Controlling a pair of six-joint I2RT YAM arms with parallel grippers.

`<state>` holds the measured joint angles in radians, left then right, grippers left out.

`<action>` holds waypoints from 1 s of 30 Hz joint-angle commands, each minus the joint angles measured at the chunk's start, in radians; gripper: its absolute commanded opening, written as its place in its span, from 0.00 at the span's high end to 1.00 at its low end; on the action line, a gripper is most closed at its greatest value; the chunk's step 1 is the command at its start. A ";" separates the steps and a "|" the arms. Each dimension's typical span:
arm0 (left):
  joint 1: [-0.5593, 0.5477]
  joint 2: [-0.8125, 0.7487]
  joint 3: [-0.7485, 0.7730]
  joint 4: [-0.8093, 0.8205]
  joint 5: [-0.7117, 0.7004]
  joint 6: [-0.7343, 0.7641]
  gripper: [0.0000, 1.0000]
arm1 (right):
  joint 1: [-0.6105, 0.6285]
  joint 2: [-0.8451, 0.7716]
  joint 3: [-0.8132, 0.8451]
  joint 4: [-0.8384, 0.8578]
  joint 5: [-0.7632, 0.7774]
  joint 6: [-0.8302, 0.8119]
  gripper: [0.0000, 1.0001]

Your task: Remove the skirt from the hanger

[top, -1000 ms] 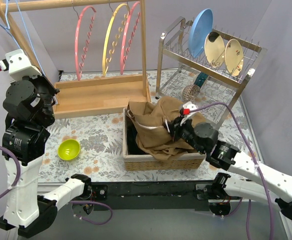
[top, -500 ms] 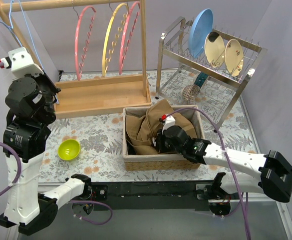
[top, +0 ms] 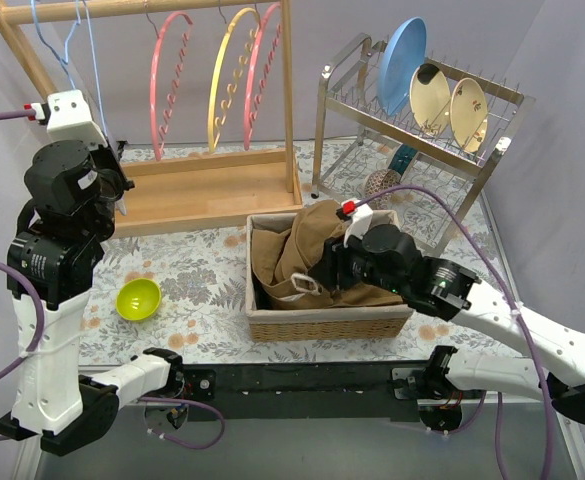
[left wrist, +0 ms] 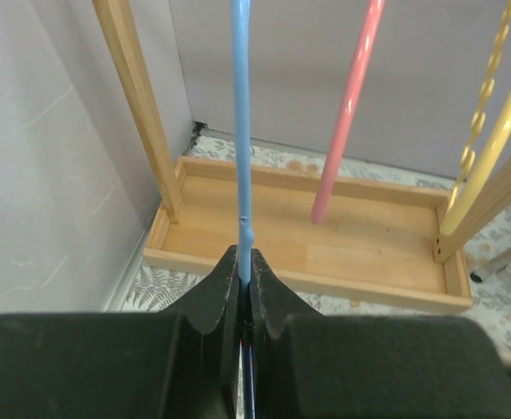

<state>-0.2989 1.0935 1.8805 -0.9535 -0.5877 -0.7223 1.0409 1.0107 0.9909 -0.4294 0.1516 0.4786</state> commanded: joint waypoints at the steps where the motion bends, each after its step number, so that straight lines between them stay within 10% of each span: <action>1: -0.005 -0.017 0.005 -0.111 0.092 -0.043 1.00 | -0.004 -0.031 0.039 0.059 0.099 -0.064 0.52; 6: -0.003 0.008 0.029 -0.182 0.094 -0.098 1.00 | -0.034 0.058 -0.082 0.170 0.270 -0.153 0.57; 13: -0.003 0.089 0.123 -0.313 0.032 -0.187 1.00 | -0.065 0.134 -0.293 0.241 0.034 -0.084 0.57; 21: -0.003 0.141 0.126 -0.277 0.012 -0.123 1.00 | -0.061 -0.173 -0.288 0.251 -0.003 -0.106 0.04; 30: 0.138 0.305 0.229 -0.180 0.214 -0.038 1.00 | -0.061 -0.426 -0.252 0.325 -0.072 -0.063 0.02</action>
<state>-0.2527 1.3575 2.1292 -1.1831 -0.5114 -0.8005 0.9771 0.6460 0.7044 -0.1616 0.1223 0.3923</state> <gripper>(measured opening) 0.025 0.981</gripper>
